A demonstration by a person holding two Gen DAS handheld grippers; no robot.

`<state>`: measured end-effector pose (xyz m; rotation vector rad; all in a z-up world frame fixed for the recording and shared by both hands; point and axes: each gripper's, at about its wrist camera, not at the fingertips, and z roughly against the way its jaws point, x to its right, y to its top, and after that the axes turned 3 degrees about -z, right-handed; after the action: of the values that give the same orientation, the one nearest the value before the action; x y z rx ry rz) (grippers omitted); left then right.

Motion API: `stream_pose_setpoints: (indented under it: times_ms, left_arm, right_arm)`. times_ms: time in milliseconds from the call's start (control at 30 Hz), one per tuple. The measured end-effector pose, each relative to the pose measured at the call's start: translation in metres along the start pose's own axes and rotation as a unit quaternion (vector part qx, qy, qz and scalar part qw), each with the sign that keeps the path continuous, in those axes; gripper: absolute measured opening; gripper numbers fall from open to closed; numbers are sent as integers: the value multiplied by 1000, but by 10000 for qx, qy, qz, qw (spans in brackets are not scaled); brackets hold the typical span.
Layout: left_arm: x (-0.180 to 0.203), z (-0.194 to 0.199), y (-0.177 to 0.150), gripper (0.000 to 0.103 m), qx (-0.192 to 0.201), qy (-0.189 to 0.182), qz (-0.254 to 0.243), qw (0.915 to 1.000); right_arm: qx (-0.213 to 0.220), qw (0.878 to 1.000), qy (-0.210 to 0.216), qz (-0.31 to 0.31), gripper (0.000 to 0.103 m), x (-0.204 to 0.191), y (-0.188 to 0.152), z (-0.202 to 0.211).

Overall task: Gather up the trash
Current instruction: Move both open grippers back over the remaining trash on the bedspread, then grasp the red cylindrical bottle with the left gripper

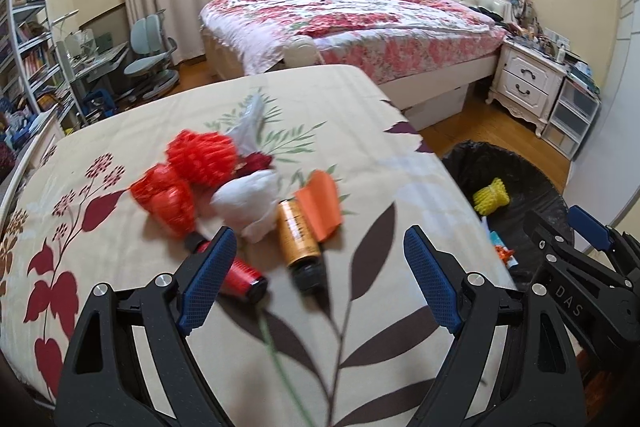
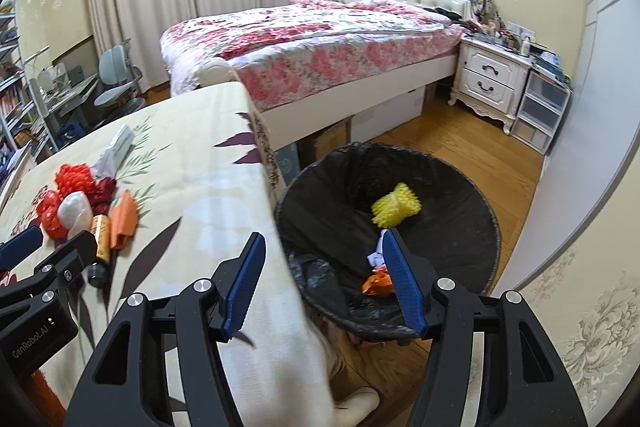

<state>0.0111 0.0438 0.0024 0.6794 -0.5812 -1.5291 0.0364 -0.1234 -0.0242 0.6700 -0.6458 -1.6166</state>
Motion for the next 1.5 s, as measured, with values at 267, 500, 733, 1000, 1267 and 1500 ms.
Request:
stream_pose_setpoints:
  times_ms: [267,500,733,1000,1267,1500]
  left_arm:
    - [-42,1,-17,84,-182,299,367,9987]
    - [-58,-15,-16,84,-311,319,595,9972]
    - [-65,-27,-24,84,-503,373,599,9962]
    - [-79,-20,-37,83,-586,358,613,9958]
    - [-79,-33,-34,48,-741,144,662,9949]
    - [-80,-28,-38,23,-619,-95,574,9964]
  right_arm:
    - [-66,9991,289,318,60,-32,-7,0]
    - [-133,9981,388,466,60,-48,-12,-2]
    - [-185,9972,467,546,60,-55,-17,-3]
    - [-228,9964,569,584,60,-61,-20,-5]
    - [-256,9950,664,697,60,-71,-22,-5]
    - [-265,9938,743,783,60,-80,-23,-3]
